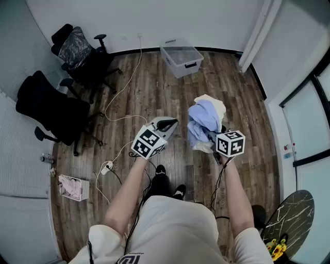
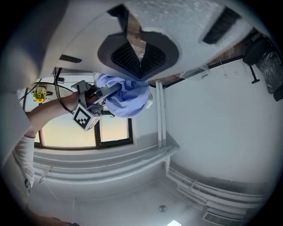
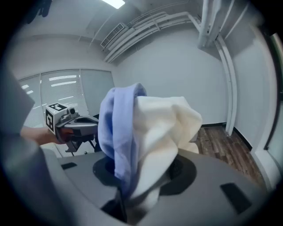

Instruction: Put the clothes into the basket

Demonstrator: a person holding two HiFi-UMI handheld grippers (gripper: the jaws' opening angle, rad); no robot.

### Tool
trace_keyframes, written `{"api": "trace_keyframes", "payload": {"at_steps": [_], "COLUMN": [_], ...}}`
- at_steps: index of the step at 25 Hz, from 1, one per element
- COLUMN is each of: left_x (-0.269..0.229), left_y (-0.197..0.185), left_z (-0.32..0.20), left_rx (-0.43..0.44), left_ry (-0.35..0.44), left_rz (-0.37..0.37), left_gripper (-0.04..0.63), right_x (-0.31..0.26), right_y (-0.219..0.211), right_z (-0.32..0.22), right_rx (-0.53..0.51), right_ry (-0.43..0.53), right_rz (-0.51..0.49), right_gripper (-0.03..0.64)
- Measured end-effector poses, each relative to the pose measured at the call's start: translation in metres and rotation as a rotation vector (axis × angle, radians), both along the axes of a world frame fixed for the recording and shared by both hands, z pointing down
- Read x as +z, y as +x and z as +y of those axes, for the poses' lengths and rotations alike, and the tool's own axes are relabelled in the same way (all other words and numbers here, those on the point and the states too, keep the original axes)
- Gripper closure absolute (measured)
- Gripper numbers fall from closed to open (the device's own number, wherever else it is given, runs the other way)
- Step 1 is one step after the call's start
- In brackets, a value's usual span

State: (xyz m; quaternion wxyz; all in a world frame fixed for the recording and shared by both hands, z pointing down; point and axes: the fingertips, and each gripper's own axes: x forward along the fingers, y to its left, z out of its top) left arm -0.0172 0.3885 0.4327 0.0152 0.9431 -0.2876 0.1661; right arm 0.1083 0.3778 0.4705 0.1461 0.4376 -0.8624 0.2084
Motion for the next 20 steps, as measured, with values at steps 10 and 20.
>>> {"api": "trace_keyframes", "payload": {"at_steps": [10, 20], "left_x": [0.0016, 0.0021], "left_y": [0.0043, 0.0065], "left_z": [-0.0013, -0.0032], "left_rx": [-0.006, -0.027], "left_ry": [-0.004, -0.002], "left_rz": [0.007, 0.0], "left_gripper": [0.581, 0.581], "right_x": [0.0003, -0.0024], "right_y": [-0.0023, 0.0061], "right_z": [-0.0017, -0.0015], "right_rx": [-0.022, -0.027], "right_ry": [0.002, 0.026], "right_rz": [0.015, 0.005], "right_gripper": [0.44, 0.44]}}
